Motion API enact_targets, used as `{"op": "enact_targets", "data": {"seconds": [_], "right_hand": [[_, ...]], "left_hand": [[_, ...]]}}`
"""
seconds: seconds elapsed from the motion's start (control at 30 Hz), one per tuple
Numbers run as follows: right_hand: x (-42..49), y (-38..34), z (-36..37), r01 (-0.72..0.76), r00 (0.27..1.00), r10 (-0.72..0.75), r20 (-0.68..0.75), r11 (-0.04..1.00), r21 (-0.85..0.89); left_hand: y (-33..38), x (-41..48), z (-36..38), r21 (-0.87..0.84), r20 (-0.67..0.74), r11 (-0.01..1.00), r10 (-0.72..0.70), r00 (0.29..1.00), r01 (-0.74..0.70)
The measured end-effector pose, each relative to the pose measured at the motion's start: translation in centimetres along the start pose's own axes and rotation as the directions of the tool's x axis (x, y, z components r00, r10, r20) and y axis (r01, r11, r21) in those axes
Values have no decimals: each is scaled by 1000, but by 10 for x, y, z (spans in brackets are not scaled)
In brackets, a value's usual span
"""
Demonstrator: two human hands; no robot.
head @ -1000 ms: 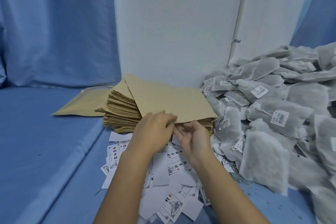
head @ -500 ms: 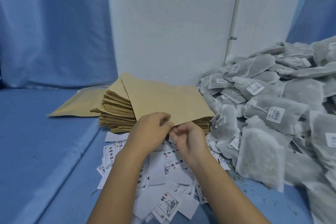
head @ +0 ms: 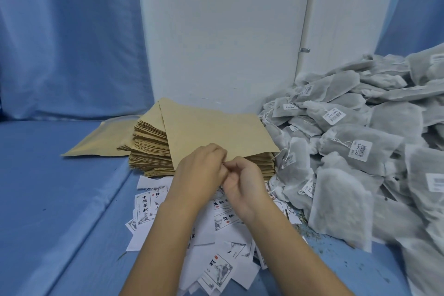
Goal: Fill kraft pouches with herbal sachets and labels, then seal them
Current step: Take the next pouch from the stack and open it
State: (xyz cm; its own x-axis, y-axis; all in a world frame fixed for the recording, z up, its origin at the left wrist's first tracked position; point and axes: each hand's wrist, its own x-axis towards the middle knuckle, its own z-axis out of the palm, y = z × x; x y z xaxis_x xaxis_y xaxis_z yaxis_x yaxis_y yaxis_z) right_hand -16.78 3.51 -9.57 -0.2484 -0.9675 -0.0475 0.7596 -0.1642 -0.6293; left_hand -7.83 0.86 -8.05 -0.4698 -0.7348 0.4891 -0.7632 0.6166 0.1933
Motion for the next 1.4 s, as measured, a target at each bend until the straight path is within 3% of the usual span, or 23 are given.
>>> {"op": "enact_targets", "data": {"seconds": [0.17,0.37,0.6,0.87,1.03,1.2,1.4], "right_hand": [[-4,-3,3,-9,1000,7,30,998,61],[-6,-6,0,-13,1000,11,30,996,86],[-10,-9,0,-14,1000,14,26,1000,23],[-10,-8,0,3,999,-2,33,1000,-26],[-12,-6,8,-17,998,18,53,1000,-27],[-11,-11,11,18,999,-20,30,998,67],[-7,-9,7,48,989,-52,-139,998,-35]], "left_hand": [[-1,3,-1,-57,25,998,23,999,-22],[-11,1,-9,-378,89,923,-40,995,71],[-14,1,-9,-477,125,867,-99,987,147],[-13,1,-11,-431,88,893,-100,991,129],[2,-1,-10,-54,-58,999,-6,998,3],[9,-2,-10,-173,-233,985,-23,972,-18],[12,-1,-7,-78,-92,997,-6,996,-2]]}}
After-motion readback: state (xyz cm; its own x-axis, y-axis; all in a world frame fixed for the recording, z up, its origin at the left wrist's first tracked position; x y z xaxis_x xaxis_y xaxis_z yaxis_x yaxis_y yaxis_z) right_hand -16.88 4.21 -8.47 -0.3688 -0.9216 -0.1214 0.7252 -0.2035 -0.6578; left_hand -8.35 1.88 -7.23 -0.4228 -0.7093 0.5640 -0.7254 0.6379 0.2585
